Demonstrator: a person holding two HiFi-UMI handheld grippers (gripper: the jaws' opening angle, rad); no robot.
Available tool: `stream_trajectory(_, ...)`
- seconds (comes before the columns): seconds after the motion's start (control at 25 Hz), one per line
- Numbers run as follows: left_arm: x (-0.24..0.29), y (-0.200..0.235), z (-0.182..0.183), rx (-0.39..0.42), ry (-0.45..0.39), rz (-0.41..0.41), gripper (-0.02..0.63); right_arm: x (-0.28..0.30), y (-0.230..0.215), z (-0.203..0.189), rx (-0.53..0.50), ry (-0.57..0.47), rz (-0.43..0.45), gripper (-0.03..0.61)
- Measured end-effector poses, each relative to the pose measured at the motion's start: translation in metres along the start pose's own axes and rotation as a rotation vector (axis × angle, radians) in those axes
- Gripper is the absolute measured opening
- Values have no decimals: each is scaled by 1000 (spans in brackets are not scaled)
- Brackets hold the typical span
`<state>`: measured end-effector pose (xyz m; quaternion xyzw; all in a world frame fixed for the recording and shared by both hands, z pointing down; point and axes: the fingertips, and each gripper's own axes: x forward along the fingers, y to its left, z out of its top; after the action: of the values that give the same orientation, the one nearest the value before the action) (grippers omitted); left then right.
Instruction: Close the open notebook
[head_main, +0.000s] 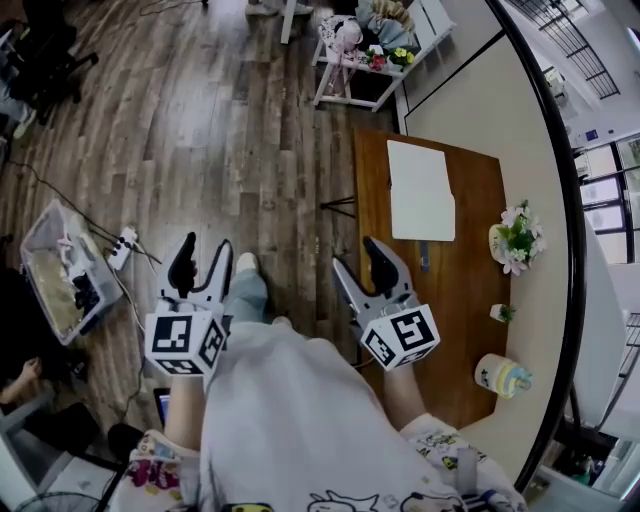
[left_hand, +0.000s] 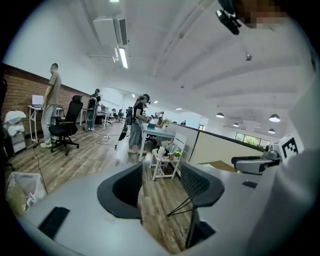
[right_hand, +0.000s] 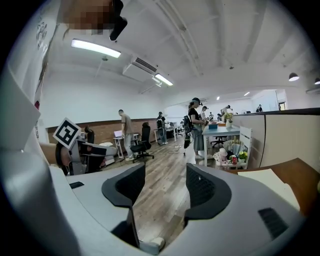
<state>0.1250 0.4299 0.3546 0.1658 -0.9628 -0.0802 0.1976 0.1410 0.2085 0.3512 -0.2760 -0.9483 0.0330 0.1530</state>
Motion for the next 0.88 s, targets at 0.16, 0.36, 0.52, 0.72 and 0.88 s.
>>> stream_trajectory(0.16, 33, 29, 23, 5, 0, 4, 239, 43, -10, 19, -1, -7, 0, 241)
stream_trajectory(0.36, 65, 57, 44, 15, 14, -6, 253, 79, -28, 35, 28, -14, -33, 247)
stream_trajectory(0.52, 89, 78, 57, 19, 18, -28, 259, 99, -42, 42, 67, -20, -91, 247)
stream_trajectory(0.72, 110, 94, 65, 27, 37, -71, 261, 112, -53, 46, 108, -23, -161, 250)
stream_trajectory(0.88, 126, 95, 68, 47, 58, -118, 265, 117, -59, 46, 128, -18, -207, 253)
